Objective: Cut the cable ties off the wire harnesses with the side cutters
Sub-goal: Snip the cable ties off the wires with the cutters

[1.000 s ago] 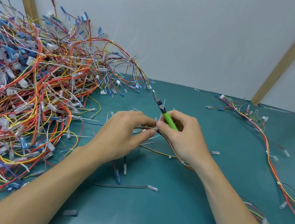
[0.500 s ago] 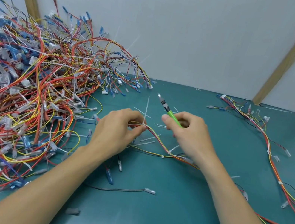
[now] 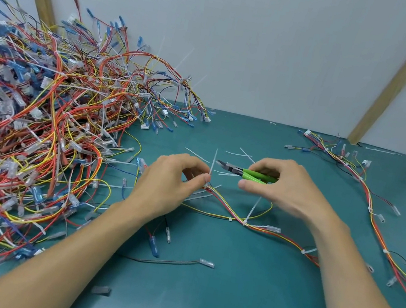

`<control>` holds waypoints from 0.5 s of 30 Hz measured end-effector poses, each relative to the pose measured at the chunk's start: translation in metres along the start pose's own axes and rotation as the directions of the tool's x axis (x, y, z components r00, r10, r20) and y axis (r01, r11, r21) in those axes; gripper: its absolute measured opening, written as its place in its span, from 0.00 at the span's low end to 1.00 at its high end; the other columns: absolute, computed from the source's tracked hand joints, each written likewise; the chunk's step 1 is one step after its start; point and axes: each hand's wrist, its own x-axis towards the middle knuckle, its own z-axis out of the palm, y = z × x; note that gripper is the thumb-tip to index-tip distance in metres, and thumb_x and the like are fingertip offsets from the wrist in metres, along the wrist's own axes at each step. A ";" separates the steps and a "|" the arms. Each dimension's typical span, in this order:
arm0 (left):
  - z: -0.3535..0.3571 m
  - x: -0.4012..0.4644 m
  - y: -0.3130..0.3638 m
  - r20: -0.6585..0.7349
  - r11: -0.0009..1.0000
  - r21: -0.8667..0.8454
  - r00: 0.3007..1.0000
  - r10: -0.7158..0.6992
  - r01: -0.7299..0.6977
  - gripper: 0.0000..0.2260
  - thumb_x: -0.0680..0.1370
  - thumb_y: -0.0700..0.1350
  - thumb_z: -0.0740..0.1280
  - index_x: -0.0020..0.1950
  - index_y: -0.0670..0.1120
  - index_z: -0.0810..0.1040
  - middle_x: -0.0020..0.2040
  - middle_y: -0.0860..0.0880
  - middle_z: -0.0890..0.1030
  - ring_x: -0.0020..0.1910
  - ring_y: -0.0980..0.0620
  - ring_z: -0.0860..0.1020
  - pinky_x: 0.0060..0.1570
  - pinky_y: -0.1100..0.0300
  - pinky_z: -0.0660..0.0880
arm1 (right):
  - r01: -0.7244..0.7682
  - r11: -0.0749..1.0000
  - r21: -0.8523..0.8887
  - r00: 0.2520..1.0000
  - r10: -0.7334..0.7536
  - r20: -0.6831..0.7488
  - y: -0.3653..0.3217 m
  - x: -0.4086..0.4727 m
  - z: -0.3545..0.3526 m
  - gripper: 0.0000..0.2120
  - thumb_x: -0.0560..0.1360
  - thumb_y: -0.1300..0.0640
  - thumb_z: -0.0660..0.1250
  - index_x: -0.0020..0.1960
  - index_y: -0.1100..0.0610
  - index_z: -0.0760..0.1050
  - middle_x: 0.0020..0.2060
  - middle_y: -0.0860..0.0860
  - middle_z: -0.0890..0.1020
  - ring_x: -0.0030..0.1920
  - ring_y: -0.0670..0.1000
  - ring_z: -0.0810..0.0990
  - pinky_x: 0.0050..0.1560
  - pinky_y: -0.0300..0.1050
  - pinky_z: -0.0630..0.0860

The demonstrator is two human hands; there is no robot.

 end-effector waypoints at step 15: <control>0.005 0.000 0.000 -0.108 0.999 -0.029 0.993 0.042 -0.046 0.04 0.77 0.50 0.71 0.43 0.56 0.80 0.36 0.57 0.79 0.39 0.57 0.78 0.44 0.52 0.77 | 0.025 0.999 0.033 0.977 -0.031 0.212 0.003 0.000 -0.001 0.13 0.66 0.43 0.82 0.47 0.45 0.84 0.44 0.42 0.87 0.49 0.45 0.84 0.59 0.50 0.79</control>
